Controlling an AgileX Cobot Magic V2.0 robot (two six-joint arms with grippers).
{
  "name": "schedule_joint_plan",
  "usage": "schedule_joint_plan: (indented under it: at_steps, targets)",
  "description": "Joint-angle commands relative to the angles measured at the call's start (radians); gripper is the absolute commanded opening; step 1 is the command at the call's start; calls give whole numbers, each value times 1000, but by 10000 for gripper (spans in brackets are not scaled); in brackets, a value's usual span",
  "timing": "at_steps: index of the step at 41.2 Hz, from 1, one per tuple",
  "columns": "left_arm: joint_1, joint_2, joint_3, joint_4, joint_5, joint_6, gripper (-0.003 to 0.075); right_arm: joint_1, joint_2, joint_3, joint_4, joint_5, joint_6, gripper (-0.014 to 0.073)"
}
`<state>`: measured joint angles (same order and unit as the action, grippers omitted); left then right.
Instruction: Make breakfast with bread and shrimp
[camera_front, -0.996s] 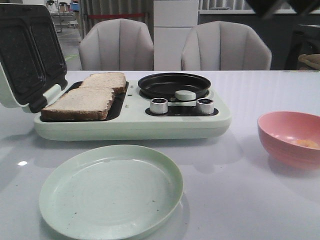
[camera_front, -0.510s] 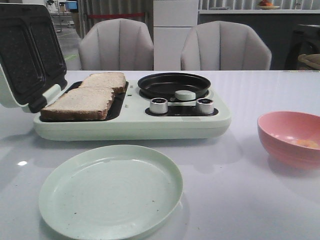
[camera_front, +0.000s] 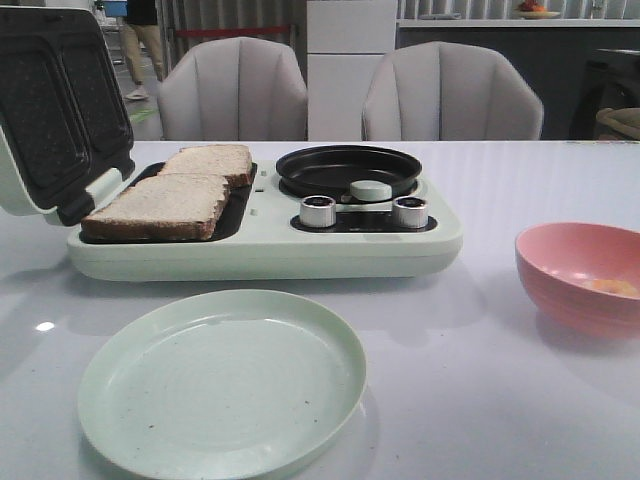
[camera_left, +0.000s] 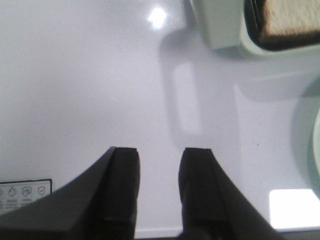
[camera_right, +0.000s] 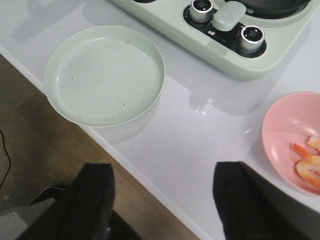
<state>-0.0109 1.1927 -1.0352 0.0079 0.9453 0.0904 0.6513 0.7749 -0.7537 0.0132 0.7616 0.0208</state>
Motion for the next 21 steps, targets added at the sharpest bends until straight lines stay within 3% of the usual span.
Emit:
schedule_joint_plan:
  at_steps: [1,9,21]
  targets:
    - [132,28,-85,-202,-81,136,219,-1,-8,-26,-6,-64,0,519]
    - [267,169,-232,-455,-85,282,133,-1,-8,-26,-6,-64,0,519]
    - [283,427,-498,-534,-86,291,98,-1,-8,-26,-6,-64,0,519]
